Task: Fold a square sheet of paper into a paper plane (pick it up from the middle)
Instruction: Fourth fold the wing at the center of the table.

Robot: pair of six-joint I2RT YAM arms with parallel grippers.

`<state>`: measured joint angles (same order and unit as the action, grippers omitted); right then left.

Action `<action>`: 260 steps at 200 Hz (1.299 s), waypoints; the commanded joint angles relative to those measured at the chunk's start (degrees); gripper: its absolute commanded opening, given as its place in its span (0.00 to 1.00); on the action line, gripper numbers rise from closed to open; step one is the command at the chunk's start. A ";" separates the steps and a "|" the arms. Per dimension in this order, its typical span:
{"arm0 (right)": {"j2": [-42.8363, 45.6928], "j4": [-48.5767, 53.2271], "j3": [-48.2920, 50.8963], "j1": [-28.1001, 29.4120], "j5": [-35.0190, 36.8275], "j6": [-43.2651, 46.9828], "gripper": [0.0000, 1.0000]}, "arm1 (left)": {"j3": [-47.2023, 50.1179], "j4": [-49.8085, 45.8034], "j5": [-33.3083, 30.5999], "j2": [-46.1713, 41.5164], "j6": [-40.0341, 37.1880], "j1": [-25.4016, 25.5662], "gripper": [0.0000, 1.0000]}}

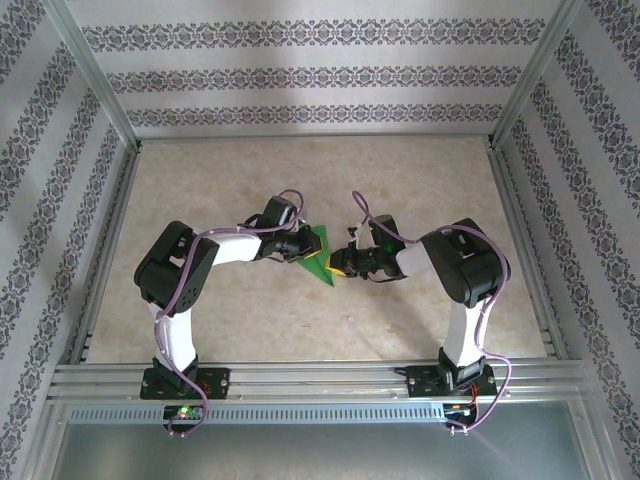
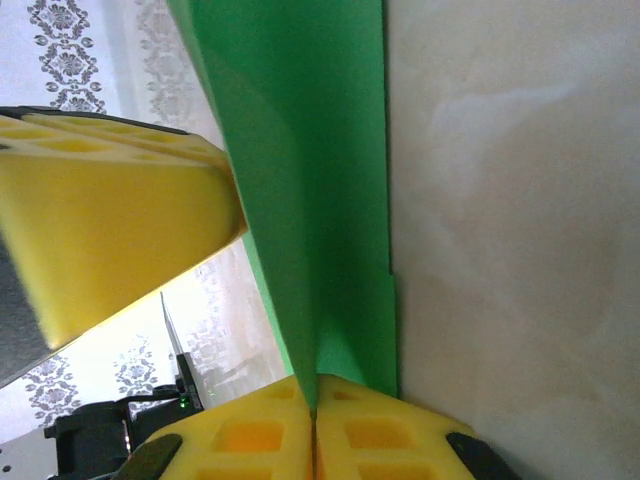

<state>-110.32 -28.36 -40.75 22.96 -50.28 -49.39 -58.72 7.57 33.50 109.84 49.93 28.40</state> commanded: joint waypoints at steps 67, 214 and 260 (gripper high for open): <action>-3.96 6.83 1.40 -0.64 7.92 1.48 0.15 | 0.21 1.41 0.08 1.58 0.76 -0.45 0.12; -5.58 11.04 0.28 -1.25 8.17 0.68 0.09 | 1.90 3.14 0.95 -0.75 0.98 -1.33 0.13; -6.29 13.05 -0.38 -1.25 8.45 1.09 0.08 | 1.67 2.91 0.78 -0.52 0.40 -1.32 0.13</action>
<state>-111.26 -25.10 -42.54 22.26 -52.16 -49.39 -57.60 8.86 34.06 110.63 50.17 27.64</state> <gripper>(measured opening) 0.085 0.133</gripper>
